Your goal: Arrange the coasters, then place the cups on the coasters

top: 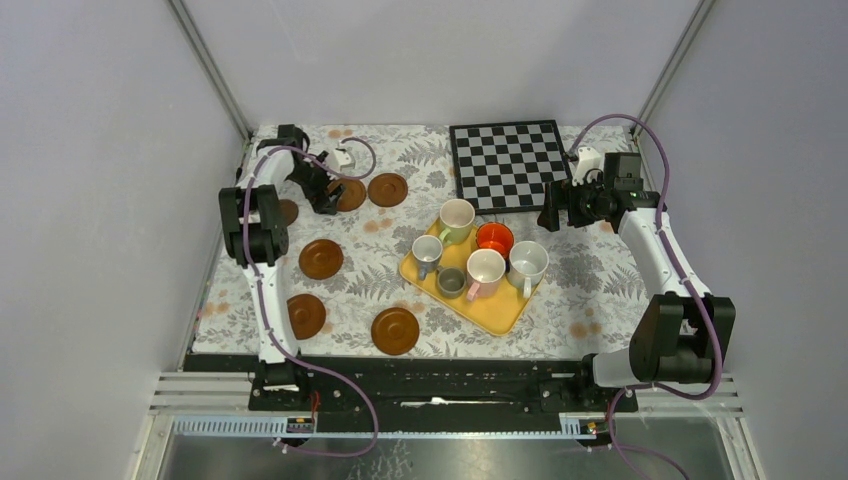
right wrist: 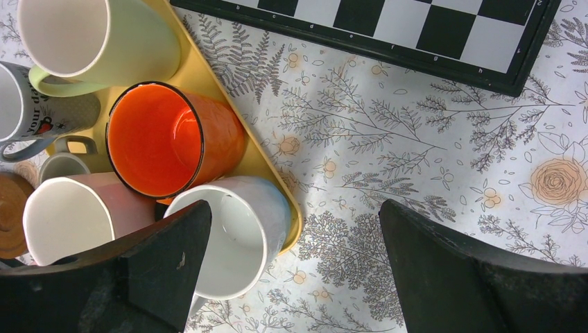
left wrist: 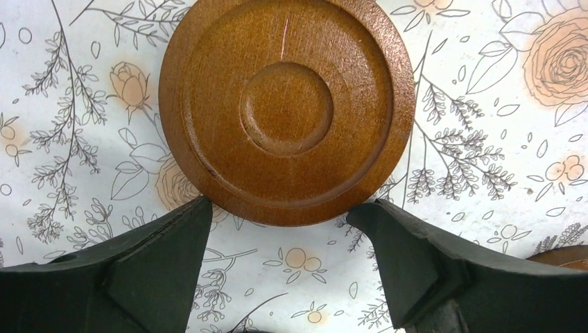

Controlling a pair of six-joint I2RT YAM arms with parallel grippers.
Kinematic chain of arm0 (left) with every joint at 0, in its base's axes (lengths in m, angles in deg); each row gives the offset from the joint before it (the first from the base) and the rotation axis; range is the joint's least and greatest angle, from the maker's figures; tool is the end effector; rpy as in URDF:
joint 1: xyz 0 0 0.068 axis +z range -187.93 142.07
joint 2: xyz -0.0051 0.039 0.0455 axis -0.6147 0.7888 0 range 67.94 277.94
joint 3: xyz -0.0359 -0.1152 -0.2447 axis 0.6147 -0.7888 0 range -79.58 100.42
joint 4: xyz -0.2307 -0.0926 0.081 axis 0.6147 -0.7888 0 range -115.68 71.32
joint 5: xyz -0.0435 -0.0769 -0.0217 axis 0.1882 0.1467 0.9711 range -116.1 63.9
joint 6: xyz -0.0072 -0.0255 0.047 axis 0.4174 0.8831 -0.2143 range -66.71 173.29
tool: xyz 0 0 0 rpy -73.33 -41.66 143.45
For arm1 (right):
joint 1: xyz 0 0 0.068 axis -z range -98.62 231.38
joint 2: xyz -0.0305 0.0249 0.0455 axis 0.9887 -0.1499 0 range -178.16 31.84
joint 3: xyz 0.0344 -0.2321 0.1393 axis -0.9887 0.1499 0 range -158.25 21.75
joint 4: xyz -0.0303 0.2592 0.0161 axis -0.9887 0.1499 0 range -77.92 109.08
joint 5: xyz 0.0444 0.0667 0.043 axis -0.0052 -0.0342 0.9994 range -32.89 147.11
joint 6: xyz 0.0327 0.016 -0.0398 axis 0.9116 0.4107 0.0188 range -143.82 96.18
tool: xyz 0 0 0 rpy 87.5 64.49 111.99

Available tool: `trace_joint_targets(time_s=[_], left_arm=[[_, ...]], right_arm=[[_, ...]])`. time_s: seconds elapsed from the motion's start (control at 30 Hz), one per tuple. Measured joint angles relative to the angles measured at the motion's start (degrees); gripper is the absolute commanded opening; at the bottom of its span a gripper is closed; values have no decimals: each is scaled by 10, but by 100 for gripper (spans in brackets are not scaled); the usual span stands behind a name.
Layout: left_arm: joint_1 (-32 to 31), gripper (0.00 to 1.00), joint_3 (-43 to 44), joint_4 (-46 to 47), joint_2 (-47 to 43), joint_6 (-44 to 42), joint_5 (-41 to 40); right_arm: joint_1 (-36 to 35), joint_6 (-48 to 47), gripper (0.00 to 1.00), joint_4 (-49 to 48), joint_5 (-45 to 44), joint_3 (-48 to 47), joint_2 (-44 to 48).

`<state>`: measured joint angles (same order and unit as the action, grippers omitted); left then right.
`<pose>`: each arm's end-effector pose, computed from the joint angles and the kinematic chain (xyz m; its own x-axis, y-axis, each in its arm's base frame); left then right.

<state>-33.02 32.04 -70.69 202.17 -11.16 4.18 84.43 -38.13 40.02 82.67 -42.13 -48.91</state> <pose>0.4809 0.0232 0.1628 -0.3608 0.7509 -0.5531 0.8923 0.4504 0.0294 0.3052 -0.0009 0.2855 -0.6183 -0.1903 -0.7625 -0.4235 0.8980 0.1193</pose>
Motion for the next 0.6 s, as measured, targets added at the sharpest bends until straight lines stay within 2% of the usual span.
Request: trace_joint_targets(time_s=[0.37,0.6], left_arm=[[-7,93,-3,0,0,18,12],[30,89,-4,-8,-20,108,21]], right_arm=[[0,0,98,0,0,0,0],[0,0,98,0,0,0,0]])
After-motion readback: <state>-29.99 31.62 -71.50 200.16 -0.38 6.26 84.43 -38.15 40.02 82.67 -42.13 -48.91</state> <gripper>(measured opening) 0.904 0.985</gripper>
